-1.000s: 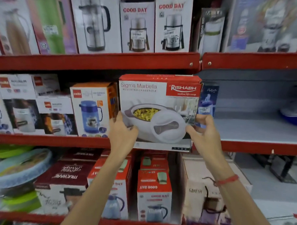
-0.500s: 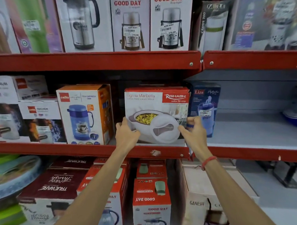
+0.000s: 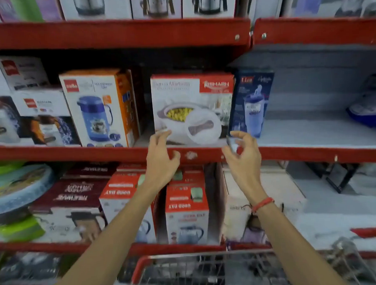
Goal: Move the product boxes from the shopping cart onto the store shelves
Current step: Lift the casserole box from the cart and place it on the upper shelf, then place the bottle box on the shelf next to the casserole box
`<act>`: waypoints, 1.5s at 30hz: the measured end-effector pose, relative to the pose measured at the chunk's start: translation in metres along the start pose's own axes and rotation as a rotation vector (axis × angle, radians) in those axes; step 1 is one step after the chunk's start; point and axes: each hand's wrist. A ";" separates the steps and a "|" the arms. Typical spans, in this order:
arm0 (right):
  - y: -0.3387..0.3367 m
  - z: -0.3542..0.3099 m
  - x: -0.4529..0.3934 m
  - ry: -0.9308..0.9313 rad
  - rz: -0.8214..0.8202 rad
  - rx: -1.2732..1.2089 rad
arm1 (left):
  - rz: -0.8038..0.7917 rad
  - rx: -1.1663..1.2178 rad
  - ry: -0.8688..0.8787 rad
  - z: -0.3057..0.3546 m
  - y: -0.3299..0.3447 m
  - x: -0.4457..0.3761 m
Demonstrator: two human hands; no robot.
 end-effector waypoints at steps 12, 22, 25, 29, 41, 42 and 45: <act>-0.049 0.138 0.209 0.416 -0.347 0.130 | -0.627 0.131 -0.281 -0.027 0.120 0.208; -0.094 0.284 0.328 1.190 -0.581 0.274 | -0.943 0.225 -1.012 -0.075 0.225 0.352; -0.093 0.314 0.344 1.462 -0.578 0.201 | -0.997 0.189 -1.096 -0.085 0.252 0.368; -0.081 0.322 0.357 1.670 -0.550 -0.006 | -1.071 0.218 -1.282 -0.089 0.288 0.383; -0.060 0.273 0.358 1.505 -0.362 -0.149 | -0.813 0.319 -1.229 -0.080 0.242 0.385; -0.059 0.265 0.355 1.466 -0.344 -0.163 | -0.767 0.319 -1.213 -0.076 0.232 0.381; -0.057 0.232 0.345 1.343 -0.362 -0.220 | -0.685 0.306 -1.144 -0.062 0.199 0.367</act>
Point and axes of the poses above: each hand's wrist, its own x-axis away from the middle knuckle, its own y-axis out of the palm, z = x × y, and after that the axes turned 6 degrees about -z, right-handed
